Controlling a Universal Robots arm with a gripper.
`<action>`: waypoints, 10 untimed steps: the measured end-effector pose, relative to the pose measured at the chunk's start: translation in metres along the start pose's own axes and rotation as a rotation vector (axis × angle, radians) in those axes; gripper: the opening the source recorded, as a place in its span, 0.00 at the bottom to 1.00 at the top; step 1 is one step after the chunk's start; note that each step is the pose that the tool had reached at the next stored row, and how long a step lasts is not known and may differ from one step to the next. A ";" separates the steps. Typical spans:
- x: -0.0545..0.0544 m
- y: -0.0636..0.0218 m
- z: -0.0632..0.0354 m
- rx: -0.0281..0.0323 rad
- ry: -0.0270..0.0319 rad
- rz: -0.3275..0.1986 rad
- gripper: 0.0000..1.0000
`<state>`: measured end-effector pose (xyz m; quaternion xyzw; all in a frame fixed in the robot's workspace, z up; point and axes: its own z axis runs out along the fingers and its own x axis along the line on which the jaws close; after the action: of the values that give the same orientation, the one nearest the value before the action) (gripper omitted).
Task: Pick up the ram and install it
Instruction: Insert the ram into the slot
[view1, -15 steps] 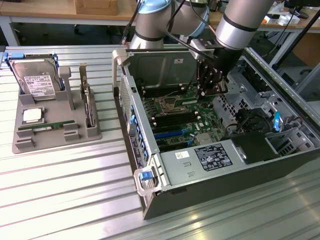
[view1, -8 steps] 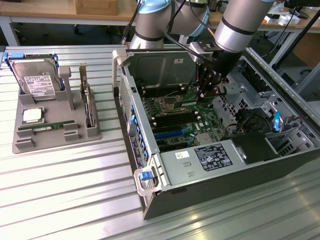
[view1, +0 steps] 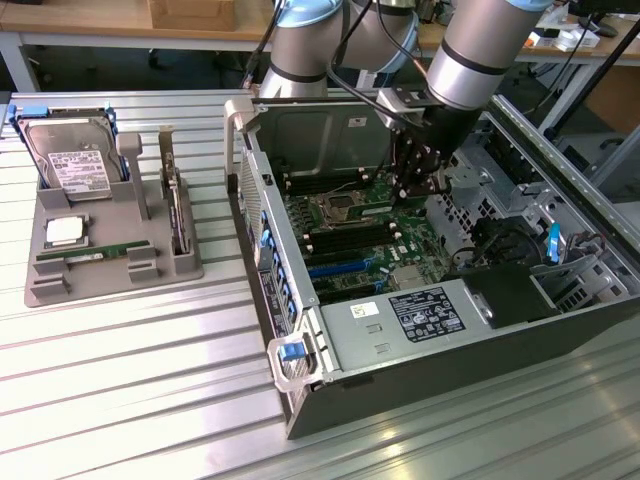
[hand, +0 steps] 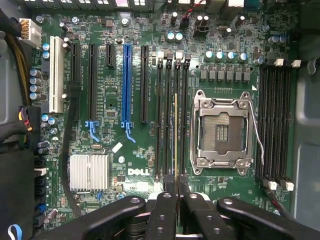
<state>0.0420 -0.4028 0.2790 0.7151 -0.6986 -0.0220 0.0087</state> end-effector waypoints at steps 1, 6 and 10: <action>0.000 0.0000 0.0006 0.0000 0.0000 0.000 0.12; 0.000 -0.0002 0.0046 0.0000 0.0000 0.000 0.12; 0.000 -0.0003 0.0079 0.0000 -0.0001 0.000 0.12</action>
<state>0.0420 -0.4028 0.2711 0.7151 -0.6986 -0.0220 0.0087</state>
